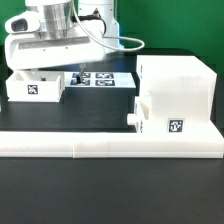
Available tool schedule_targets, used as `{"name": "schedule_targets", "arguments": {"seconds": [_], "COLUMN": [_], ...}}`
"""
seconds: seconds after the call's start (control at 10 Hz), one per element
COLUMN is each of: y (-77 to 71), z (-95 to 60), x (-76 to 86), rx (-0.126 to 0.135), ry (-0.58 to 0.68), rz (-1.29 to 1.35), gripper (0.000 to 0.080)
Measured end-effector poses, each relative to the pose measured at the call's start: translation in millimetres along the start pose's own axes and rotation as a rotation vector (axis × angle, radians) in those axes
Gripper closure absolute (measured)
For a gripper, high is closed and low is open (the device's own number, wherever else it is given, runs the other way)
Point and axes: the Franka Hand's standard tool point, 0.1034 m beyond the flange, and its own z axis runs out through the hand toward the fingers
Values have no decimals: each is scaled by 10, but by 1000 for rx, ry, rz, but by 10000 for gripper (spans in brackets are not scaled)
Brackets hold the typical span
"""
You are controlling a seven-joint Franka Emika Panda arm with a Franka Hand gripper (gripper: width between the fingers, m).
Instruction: Assemble drawer
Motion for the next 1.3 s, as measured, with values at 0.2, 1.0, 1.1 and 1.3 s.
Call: {"name": "schedule_targets", "arguments": {"seconds": [0.2,1.0,1.1,1.3], "y": [-14,19,19,20], "z": [44,53,52,52], "x": [-12,-18,-17,-16], "rx": [-6,-47,-47,-48], "ry": [8,67,68,68], "rz": [-5,-16,-16,-16], "gripper": [151,757,757,757]}}
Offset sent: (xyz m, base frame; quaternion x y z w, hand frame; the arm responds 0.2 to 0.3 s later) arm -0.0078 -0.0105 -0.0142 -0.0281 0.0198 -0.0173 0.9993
